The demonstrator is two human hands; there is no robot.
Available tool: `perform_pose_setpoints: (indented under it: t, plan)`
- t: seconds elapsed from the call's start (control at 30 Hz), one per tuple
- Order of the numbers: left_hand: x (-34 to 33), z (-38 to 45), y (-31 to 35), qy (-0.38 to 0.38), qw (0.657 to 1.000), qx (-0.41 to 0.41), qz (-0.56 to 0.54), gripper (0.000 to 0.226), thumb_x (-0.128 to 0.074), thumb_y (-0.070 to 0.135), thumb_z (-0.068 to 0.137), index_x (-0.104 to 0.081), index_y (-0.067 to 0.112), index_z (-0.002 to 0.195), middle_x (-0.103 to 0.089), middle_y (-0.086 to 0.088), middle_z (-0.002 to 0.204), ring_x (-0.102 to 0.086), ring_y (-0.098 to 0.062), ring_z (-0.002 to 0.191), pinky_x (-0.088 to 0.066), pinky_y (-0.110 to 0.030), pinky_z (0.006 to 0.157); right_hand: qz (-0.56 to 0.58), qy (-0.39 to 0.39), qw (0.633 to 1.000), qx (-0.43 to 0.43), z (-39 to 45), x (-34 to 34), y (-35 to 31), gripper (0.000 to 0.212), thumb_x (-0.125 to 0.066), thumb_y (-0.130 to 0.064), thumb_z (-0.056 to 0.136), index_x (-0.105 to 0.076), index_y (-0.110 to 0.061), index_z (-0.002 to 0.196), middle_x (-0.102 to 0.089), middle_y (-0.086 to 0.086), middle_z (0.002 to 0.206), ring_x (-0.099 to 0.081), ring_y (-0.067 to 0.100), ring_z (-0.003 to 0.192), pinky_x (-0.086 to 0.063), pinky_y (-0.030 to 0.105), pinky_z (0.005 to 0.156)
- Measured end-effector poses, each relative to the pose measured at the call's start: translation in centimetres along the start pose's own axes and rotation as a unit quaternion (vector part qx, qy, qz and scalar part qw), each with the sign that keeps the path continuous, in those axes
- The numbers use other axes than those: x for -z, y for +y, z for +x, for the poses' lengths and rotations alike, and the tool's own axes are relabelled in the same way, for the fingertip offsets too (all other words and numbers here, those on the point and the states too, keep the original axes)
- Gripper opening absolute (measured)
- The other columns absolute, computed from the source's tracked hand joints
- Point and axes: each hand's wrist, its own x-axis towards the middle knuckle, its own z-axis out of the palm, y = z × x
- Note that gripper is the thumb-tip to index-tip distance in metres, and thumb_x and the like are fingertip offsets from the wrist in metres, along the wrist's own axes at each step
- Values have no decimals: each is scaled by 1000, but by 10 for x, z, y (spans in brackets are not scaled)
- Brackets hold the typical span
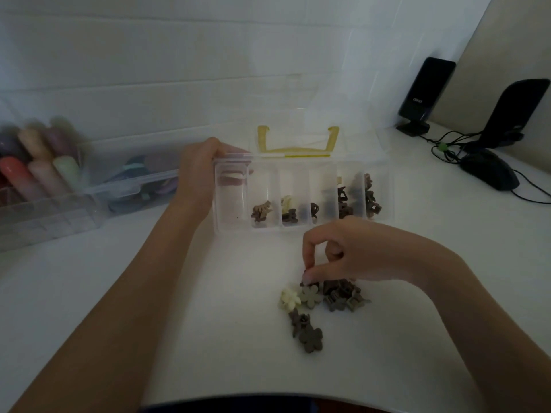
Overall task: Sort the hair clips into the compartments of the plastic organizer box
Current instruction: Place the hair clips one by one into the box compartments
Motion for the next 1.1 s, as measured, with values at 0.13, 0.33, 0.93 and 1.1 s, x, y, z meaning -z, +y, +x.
perform_pose_setpoints:
  t: [0.13, 0.33, 0.93, 1.1]
  plan:
    - [-1, -1, 0, 4, 1000, 3, -4, 43, -36, 9, 75, -72, 12, 52, -67, -6, 54, -62, -23, 56, -49, -24, 51, 14, -1, 1000, 2, 1, -2, -1, 28, -67, -54, 76, -61, -27, 81, -43, -10, 43, -36, 6, 41, -26, 22, 48]
    - [-1, -1, 1, 1, 1000, 3, 5, 39, -38, 11, 72, -73, 12, 53, -67, -6, 55, -62, -25, 59, -50, -25, 51, -3, 38, 997, 61, 4, -3, -4, 24, -71, -48, 75, -65, -25, 77, -52, -10, 54, -44, 4, 48, -33, 19, 48]
    - [-1, -7, 4, -4, 999, -42, 28, 30, -44, 19, 61, -72, 18, 50, -68, -2, 54, -62, -18, 55, -47, -28, 53, 88, 140, 975, 150, 9, -13, -8, 10, -72, -26, 80, -64, -23, 85, -66, -16, 80, -60, 10, 63, -50, 19, 57]
    - [1, -9, 8, -12, 999, -37, 22, 29, -47, 18, 66, -72, 18, 50, -68, 0, 54, -64, -16, 54, -49, -24, 49, 153, 376, 904, 138, 10, 0, 6, 19, -60, -4, 84, -62, -22, 91, -61, -8, 86, -58, 13, 64, -45, 12, 55]
